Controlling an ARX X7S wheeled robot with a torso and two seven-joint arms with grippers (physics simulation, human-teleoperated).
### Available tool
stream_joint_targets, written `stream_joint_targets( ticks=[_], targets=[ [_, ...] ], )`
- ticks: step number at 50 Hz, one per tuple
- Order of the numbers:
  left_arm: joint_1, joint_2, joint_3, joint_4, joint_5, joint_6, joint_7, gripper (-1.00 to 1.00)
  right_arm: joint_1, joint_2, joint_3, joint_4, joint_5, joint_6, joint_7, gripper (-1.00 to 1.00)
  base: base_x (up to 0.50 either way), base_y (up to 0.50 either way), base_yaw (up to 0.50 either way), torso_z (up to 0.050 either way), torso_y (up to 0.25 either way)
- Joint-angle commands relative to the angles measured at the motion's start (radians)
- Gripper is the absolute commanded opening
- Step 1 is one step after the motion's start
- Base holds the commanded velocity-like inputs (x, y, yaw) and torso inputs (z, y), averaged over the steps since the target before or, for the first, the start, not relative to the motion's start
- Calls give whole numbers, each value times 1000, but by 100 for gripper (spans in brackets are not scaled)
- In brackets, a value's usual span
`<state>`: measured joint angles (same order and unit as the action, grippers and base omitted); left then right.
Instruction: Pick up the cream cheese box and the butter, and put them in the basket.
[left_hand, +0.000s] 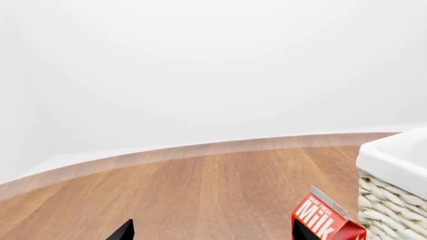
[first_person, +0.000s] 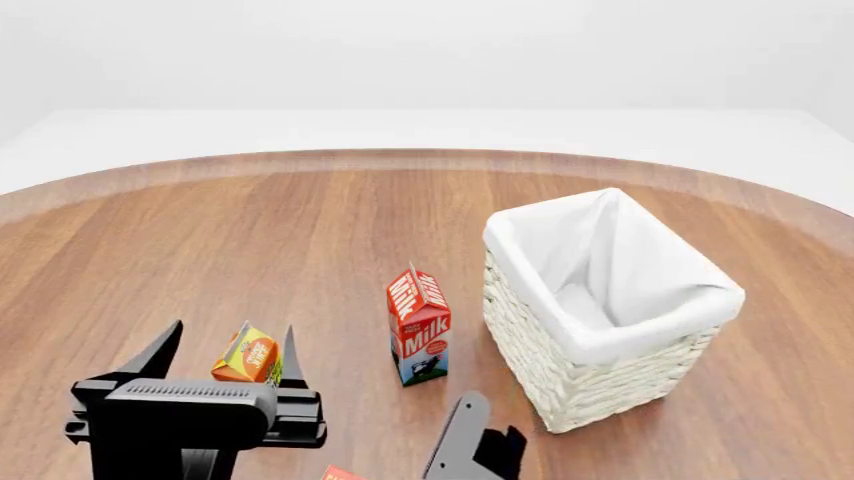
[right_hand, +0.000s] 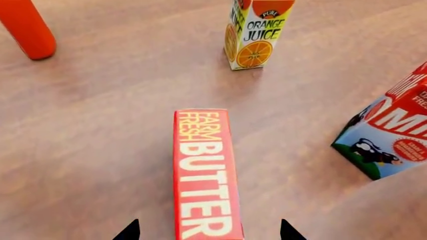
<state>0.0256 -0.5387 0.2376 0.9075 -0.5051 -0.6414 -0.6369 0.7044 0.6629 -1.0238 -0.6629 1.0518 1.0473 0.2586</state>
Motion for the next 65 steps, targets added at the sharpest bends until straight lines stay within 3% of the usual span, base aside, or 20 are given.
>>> stream_joint_targets(
  ticks=[1,65],
  targets=[
    [0,-3,0,-1,-4,6,-2,100,0,-27,-27,43,-39,-7,-14,100,0,0,0,0,0],
    [-15,-17,25,-8,-13,12,-17,100,-5,-144,-160,253,-192,-60,-72,100,0,0,0,0,0]
  ],
)
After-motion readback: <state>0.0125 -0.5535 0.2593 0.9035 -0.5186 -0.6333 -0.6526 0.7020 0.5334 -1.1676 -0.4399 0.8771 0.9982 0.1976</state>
